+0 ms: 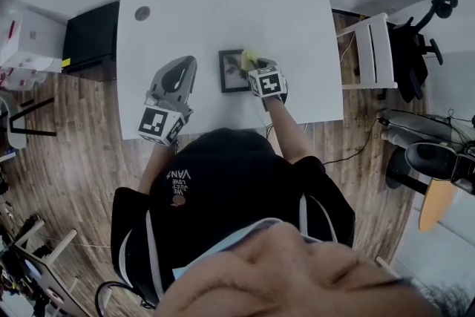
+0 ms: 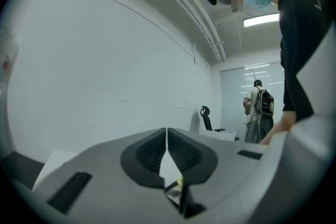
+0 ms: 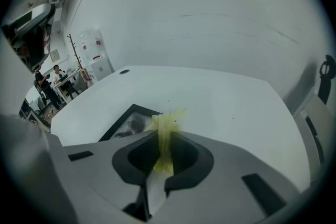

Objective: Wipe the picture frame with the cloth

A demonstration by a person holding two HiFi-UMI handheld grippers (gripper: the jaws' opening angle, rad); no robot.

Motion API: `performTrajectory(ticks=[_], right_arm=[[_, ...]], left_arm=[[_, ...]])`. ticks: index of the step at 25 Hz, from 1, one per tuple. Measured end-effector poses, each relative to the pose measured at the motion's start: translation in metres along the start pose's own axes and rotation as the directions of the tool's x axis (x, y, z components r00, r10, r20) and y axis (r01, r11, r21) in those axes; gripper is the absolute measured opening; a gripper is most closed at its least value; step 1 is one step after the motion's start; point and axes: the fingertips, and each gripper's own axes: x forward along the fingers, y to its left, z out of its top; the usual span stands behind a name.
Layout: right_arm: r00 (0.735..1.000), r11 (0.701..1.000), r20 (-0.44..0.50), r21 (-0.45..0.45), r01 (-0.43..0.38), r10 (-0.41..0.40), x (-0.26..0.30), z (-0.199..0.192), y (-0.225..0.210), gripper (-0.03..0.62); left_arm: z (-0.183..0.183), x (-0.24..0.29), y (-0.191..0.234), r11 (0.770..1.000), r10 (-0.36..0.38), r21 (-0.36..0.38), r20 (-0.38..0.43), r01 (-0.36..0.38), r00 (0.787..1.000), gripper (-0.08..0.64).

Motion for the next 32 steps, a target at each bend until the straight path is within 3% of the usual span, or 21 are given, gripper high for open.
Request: performTrajectory(ticks=[21,32], right_arm=[[0.999,0.999,0.01,0.028,0.034,-0.035,-0.011,-0.003,-0.017,0.038],[0.995,0.997,0.077,0.055,-0.06,0.056,-0.017,0.018,0.025,0.038]], left_arm=[[-0.001,-0.005,-0.005,1.0,-0.006,-0.003,0.003,0.006,1.0,0.02],[0.0,-0.019,-0.001,1.0,0.006,-0.005,0.005,-0.006,1.0,0.02]])
